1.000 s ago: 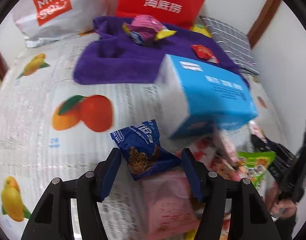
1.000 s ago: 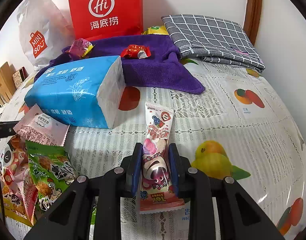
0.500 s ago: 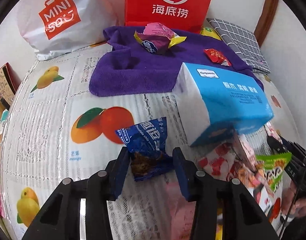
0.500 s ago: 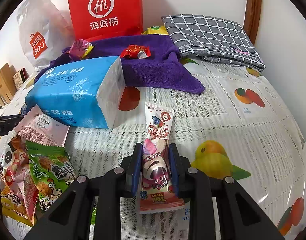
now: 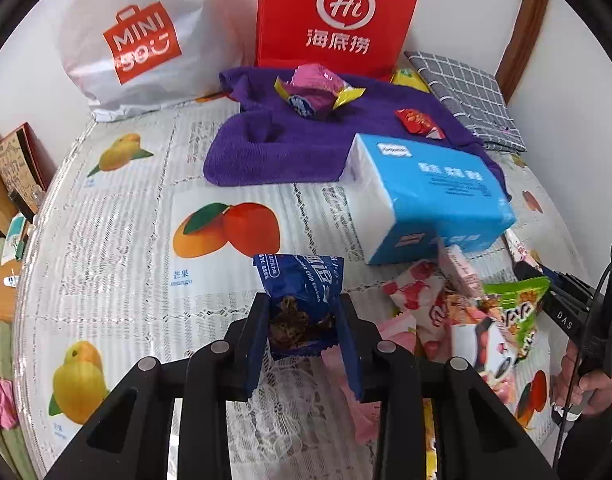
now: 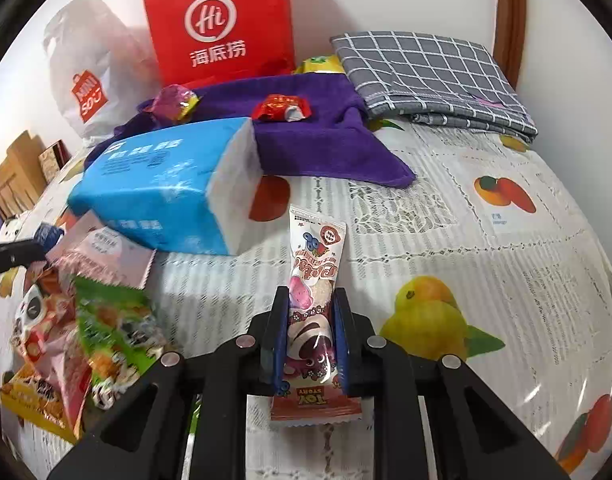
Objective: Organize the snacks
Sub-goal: 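Carry the ice-cream packet and blue biscuit packet with both grippers over the purple towel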
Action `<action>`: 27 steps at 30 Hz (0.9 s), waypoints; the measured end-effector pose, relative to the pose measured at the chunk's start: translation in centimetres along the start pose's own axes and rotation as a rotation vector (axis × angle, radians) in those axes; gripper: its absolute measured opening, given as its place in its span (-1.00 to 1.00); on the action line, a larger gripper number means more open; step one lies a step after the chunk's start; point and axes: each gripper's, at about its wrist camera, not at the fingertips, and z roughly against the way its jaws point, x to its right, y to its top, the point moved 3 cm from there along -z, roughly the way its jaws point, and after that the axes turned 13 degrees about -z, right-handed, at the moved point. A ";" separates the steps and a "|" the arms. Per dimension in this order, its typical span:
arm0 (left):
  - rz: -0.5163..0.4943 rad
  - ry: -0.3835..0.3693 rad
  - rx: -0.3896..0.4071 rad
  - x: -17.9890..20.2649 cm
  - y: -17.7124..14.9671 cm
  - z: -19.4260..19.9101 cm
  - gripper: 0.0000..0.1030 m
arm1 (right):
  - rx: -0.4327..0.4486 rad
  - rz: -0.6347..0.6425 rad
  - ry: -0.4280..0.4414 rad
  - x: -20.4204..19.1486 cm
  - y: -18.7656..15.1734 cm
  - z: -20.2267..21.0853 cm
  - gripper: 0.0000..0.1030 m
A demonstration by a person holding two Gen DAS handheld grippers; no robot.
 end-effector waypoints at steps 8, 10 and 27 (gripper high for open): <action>0.000 -0.019 0.039 0.7 0.9 2.2 -0.39 | 0.038 -0.011 0.036 -0.8 0.9 3.2 -0.61; -0.002 -0.028 0.058 1.0 1.4 2.9 -0.39 | 0.051 -0.015 0.052 -1.1 1.4 4.0 -0.61; -0.037 -0.089 0.140 3.8 6.3 5.5 -0.39 | 0.116 0.000 0.154 -4.9 5.1 8.3 -0.61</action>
